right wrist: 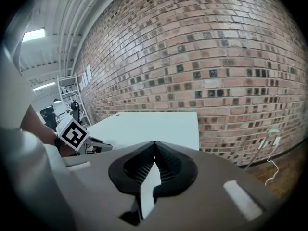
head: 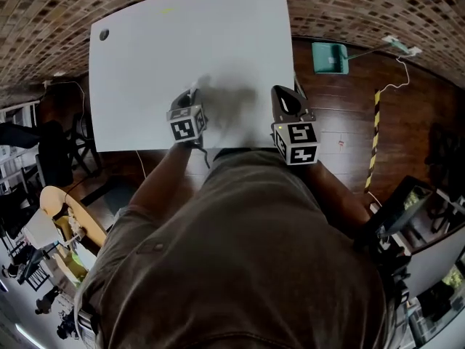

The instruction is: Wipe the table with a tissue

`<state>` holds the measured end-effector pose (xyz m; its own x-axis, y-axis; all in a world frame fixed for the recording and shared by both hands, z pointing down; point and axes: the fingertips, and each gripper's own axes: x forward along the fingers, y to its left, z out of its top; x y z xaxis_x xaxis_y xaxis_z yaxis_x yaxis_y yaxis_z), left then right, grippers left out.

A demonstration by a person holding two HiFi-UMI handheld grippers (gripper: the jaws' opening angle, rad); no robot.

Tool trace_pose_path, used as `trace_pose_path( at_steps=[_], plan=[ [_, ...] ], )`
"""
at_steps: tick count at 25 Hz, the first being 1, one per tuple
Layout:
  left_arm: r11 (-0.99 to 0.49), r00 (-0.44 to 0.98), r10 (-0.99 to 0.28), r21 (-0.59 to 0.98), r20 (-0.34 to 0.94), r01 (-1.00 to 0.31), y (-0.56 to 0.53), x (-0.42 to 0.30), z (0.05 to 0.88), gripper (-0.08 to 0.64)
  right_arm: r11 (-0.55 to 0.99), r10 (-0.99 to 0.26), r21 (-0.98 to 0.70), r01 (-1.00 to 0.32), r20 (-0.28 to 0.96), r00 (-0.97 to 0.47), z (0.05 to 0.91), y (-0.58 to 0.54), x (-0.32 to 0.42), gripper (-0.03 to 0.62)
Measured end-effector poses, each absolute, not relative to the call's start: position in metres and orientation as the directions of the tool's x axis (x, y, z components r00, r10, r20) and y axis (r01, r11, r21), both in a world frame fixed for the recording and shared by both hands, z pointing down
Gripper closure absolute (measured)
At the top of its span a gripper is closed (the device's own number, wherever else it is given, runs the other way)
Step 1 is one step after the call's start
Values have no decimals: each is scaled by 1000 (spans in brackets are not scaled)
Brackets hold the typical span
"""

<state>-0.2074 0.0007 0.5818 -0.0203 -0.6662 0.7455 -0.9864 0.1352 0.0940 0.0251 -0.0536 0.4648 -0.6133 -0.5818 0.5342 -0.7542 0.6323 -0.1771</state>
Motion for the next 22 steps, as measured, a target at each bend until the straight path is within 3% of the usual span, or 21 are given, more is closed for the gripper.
trace_pose_path(
  at_steps=[9,22],
  plan=[
    [162,-36,-669,98,742,-982,45,-257,582,523,646,-586,-158,-747,524,-618,456,-23,-26,578],
    [-212,266,-657,166,705,-963,50,-172,585,524,525,-673,-105,-845,556,-488,454,31,-15,578]
  ],
)
